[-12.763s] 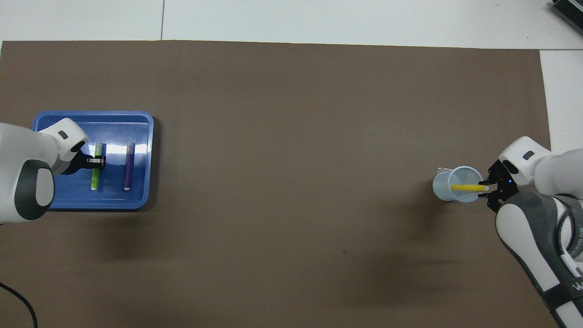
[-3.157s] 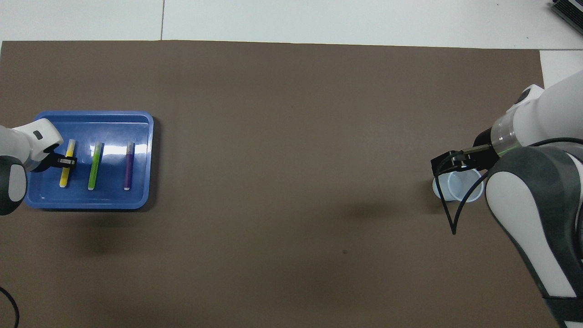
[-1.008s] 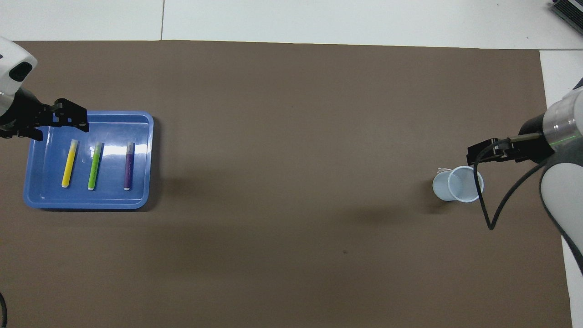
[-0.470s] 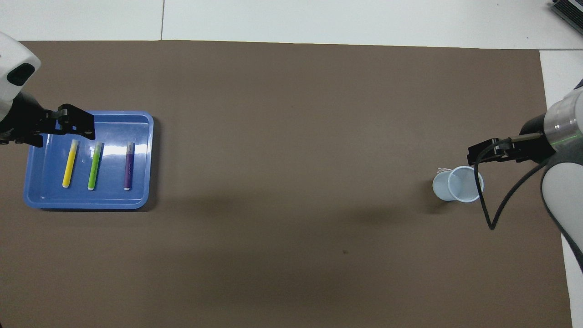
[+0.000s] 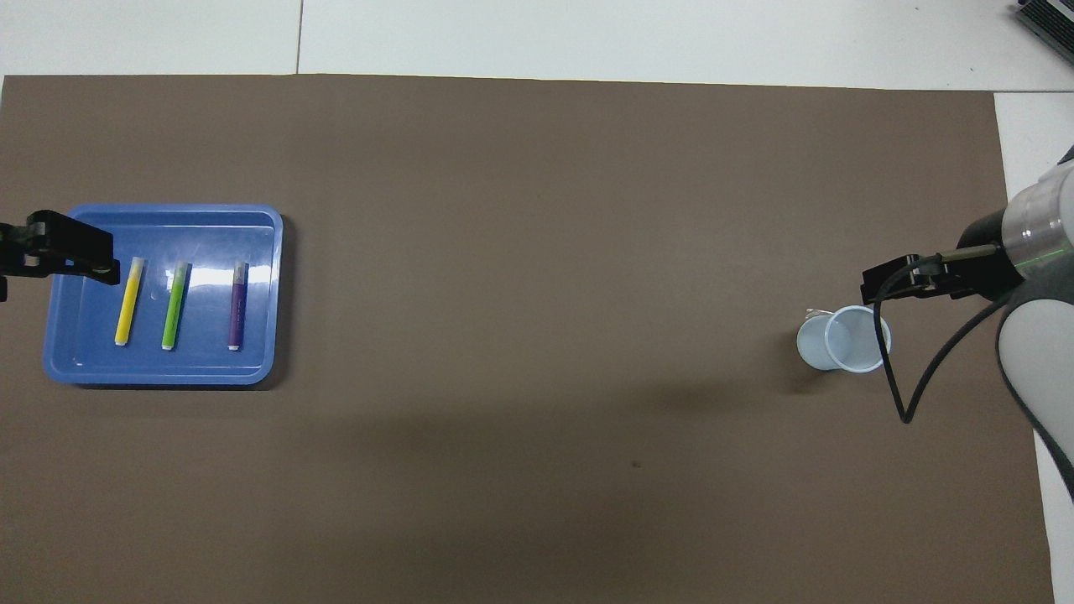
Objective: Right arm passes pens to left for tray arrangement
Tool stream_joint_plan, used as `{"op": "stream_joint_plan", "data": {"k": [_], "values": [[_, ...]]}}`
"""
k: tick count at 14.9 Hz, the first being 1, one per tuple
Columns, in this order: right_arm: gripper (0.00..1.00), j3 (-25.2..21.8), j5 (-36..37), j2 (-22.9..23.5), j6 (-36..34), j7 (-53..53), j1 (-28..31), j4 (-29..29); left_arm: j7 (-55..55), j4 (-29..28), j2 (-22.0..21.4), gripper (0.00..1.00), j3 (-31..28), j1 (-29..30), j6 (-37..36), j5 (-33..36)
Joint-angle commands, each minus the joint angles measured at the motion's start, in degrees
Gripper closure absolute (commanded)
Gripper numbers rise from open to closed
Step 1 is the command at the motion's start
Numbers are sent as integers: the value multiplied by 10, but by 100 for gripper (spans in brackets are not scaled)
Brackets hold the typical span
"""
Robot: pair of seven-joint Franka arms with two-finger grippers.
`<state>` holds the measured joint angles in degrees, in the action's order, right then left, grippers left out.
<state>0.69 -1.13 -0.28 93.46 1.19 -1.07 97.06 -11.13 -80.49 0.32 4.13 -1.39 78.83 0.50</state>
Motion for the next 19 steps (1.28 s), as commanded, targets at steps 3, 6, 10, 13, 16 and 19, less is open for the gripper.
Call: {"op": "stream_joint_plan", "data": {"k": [3, 6, 10, 13, 16, 19], "values": [[0, 2, 11, 2, -8, -11, 2, -7, 3, -7, -37, 0, -19, -13, -10, -10], [0, 2, 11, 3, -7, -11, 2, -7, 6, -40, -51, 0, -20, -5, -6, -21], [0, 3, 11, 3, -8, -11, 2, -6, 5, -100, -71, 0, -21, -5, 26, -23], [0, 3, 11, 3, -8, -11, 2, -7, 5, -134, -76, 0, -20, -6, 53, -23], [0, 3, 11, 3, -8, -11, 2, -7, 5, -155, -76, 0, -20, -5, 76, -23], [0, 3, 11, 3, -8, -11, 2, -7, 10, -159, -73, 0, -19, -4, 98, -23]]}}
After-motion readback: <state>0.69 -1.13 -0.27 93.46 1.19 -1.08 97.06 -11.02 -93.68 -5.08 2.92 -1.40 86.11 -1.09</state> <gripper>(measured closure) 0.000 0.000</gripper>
